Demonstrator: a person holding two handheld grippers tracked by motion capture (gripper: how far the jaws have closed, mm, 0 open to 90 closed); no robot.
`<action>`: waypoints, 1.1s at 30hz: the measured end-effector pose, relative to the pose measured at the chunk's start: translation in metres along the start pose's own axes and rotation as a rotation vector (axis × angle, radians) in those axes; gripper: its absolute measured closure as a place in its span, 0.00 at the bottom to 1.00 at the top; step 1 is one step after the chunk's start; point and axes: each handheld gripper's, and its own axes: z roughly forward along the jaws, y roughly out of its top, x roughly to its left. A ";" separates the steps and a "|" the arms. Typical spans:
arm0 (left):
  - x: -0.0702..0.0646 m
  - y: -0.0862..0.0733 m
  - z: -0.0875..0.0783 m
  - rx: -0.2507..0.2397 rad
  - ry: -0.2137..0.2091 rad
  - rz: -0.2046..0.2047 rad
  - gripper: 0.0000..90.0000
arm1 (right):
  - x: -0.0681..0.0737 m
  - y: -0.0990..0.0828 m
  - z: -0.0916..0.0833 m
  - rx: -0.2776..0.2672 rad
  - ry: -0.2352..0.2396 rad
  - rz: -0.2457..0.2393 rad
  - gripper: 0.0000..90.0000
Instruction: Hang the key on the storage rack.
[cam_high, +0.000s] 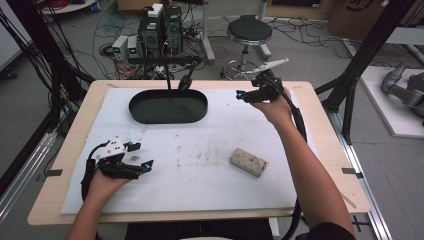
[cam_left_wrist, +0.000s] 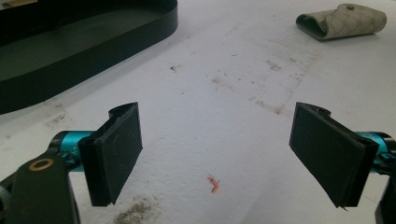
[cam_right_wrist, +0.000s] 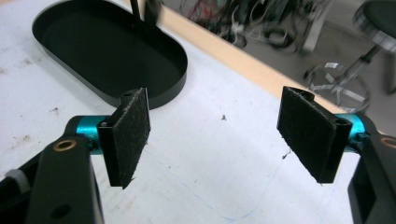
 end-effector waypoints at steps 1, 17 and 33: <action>0.000 0.000 0.001 0.000 -0.001 0.001 0.19 | 0.000 -0.005 -0.004 -0.019 0.006 0.002 0.30; 0.001 0.001 0.005 0.001 0.002 -0.006 0.19 | -0.013 -0.087 -0.032 0.016 0.026 0.045 0.23; 0.004 0.003 0.004 -0.017 0.030 -0.011 0.19 | 0.004 -0.149 -0.048 -0.037 0.072 0.086 0.21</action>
